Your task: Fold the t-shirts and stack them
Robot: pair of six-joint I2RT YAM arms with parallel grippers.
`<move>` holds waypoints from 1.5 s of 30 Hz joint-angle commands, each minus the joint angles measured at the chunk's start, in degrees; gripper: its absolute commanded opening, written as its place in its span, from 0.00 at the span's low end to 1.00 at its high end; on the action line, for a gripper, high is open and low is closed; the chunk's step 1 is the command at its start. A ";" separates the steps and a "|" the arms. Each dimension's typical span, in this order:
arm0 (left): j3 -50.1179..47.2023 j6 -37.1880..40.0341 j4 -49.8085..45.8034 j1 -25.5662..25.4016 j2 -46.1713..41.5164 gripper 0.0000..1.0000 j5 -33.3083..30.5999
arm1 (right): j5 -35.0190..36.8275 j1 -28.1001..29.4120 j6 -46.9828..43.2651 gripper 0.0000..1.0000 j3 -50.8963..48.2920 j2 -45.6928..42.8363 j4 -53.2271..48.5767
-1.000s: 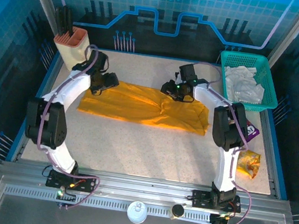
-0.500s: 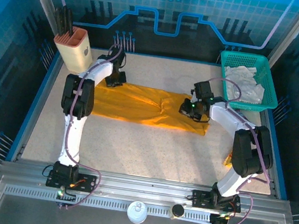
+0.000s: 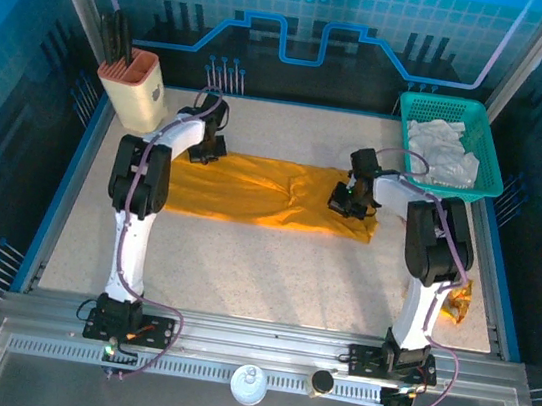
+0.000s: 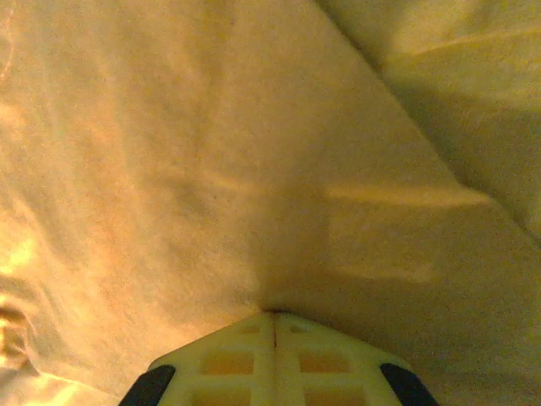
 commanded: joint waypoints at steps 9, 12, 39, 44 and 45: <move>-24.45 -10.25 1.34 -2.93 -13.78 0.06 0.39 | 0.46 -2.18 -5.06 0.00 25.08 16.35 -12.30; -30.45 -13.58 2.88 -5.17 -18.10 0.06 1.99 | -0.93 -2.50 -6.94 0.00 34.75 22.41 -15.69; -35.78 -19.26 -10.85 -21.01 -47.59 0.36 -0.80 | -6.10 1.33 -3.22 0.03 23.03 2.55 -5.55; -41.86 -19.14 -6.62 -18.51 -45.75 0.34 1.59 | -4.82 7.35 3.45 0.03 1.15 -7.30 4.79; -43.50 -19.21 -5.45 -18.31 -45.32 0.33 1.94 | -4.98 8.40 4.36 0.04 -1.17 -7.61 6.64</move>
